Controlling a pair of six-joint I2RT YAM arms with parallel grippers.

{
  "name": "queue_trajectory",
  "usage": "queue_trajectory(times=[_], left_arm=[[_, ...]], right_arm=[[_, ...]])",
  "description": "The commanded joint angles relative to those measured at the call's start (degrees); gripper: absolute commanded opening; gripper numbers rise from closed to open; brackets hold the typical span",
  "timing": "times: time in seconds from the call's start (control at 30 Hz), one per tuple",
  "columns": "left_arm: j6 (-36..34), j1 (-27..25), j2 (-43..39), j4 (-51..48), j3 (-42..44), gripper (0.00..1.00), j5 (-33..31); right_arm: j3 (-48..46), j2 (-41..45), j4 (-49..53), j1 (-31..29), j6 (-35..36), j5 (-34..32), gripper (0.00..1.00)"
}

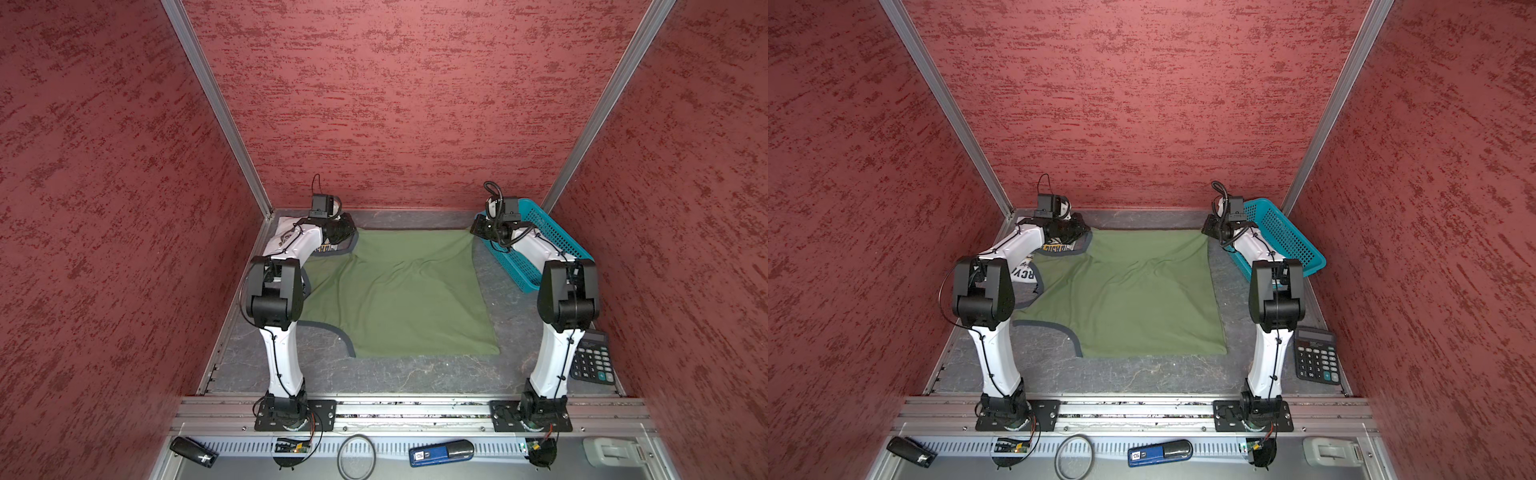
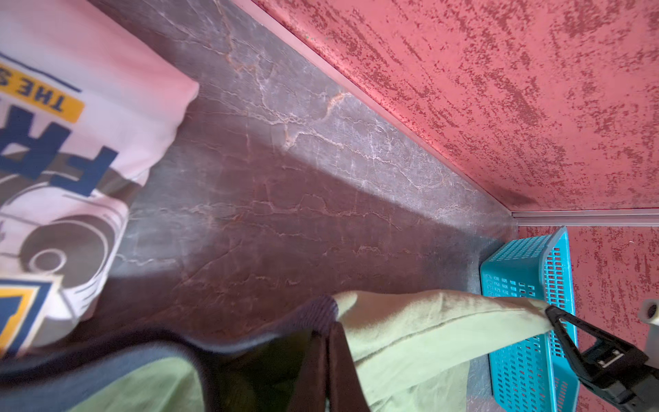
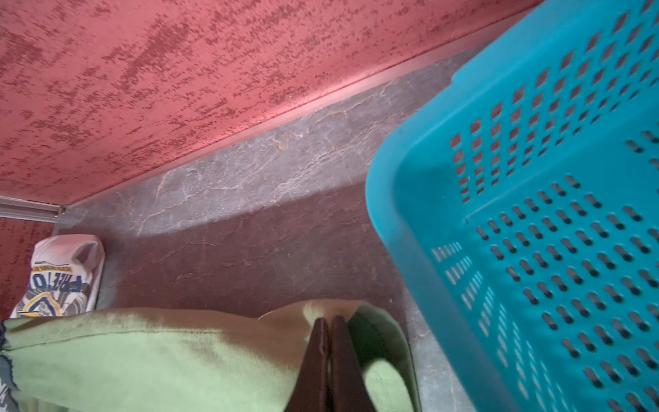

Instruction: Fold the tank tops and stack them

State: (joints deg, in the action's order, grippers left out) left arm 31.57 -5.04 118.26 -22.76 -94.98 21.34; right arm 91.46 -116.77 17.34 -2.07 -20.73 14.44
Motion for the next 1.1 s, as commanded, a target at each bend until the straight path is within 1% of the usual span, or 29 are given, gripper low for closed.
queue_trajectory(times=[0.0,0.13,0.3,0.47,0.6,0.67,0.7,0.8,0.87,0.97,1.0,1.07], left_arm=[[-1.56,0.43,1.05,-3.68,-2.62,0.01,1.62],[-2.56,0.23,-1.54,-3.75,-0.14,0.01,2.67],[-2.39,0.22,-7.95,-0.22,9.61,0.01,5.14],[-1.37,0.12,-14.81,4.3,21.12,0.01,7.24],[-0.57,0.03,-18.0,7.41,29.03,0.02,8.25],[-0.29,-0.32,-18.41,9.07,32.75,0.05,8.5],[-0.12,-0.4,-18.37,9.79,33.98,0.07,8.54],[0.71,-0.59,-17.98,12.02,38.04,0.19,8.63],[1.18,-0.51,-18.52,12.59,39.69,0.27,8.3],[1.13,-0.58,-20.83,11.03,39.77,0.35,6.58],[0.81,-0.82,-21.95,9.41,39.18,0.4,5.21],[-0.24,-1.56,-23.87,5.73,37.17,0.46,1.55]], right_arm=[[0.87,0.44,0.47,0.45,1.84,-2.19,0.0],[-3.56,3.59,-1.05,0.4,2.1,-2.16,0.0],[-12.89,9.22,-5.1,0.41,1.36,-1.49,0.0],[-23.83,14.74,-9.78,0.4,-0.62,-1.18,0.0],[-30.33,17.3,-12.49,0.44,-2.83,-0.89,0.0],[-33.0,18.01,-13.66,0.4,-3.72,-1.49,0.01],[-33.86,18.07,-13.98,0.4,-4.03,-1.6,0.03],[-35.09,17.33,-13.84,0.4,-4.64,-1.05,0.1],[-35.54,17.41,-13.04,0.41,-5.15,-2.04,0.18],[-35.69,18.77,-11.14,0.44,-5.54,-4.19,0.31],[-35.46,19.65,-10.27,0.4,-5.73,-4.87,0.36],[-35.36,21.58,-9.41,0.33,-5.69,-4.82,0.41]])
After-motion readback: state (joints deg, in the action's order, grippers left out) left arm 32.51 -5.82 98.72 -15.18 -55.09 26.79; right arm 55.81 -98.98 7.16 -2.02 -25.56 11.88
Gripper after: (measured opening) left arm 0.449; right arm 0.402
